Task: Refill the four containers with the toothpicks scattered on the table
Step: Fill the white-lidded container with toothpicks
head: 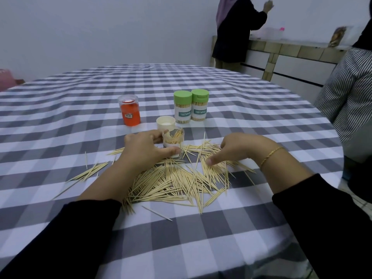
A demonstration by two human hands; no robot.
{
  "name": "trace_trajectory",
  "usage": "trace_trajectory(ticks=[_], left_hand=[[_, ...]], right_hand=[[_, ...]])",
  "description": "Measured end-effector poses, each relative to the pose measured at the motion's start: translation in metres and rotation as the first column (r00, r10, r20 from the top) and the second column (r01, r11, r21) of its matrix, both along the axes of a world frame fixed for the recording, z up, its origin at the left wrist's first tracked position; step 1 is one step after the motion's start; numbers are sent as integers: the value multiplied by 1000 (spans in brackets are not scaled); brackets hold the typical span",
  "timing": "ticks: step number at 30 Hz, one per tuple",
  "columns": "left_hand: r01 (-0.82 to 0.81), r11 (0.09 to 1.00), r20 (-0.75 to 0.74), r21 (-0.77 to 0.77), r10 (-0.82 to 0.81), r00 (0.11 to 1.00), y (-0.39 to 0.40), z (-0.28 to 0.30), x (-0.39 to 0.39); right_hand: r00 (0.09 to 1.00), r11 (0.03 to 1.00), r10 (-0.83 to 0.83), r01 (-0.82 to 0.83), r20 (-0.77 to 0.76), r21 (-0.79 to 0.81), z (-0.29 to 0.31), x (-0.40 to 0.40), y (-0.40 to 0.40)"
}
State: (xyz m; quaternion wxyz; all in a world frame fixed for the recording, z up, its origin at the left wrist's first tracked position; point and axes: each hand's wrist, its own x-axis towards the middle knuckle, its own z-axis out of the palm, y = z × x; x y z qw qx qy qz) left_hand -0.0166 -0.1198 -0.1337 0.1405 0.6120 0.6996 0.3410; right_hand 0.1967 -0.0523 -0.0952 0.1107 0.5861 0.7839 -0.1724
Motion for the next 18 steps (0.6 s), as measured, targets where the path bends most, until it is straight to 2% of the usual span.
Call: trace_trajectory(ticks=[7,18], left_hand=[[-3,1000,3,4,3,1000,0,0,0],[22,999,59,-30,-20,998,0,1,0]], right_hand=[[1000,1000,5,-5,-17,27,-1,-10,-8],[999,982,40,-45,31,181,-2,-31,-20]])
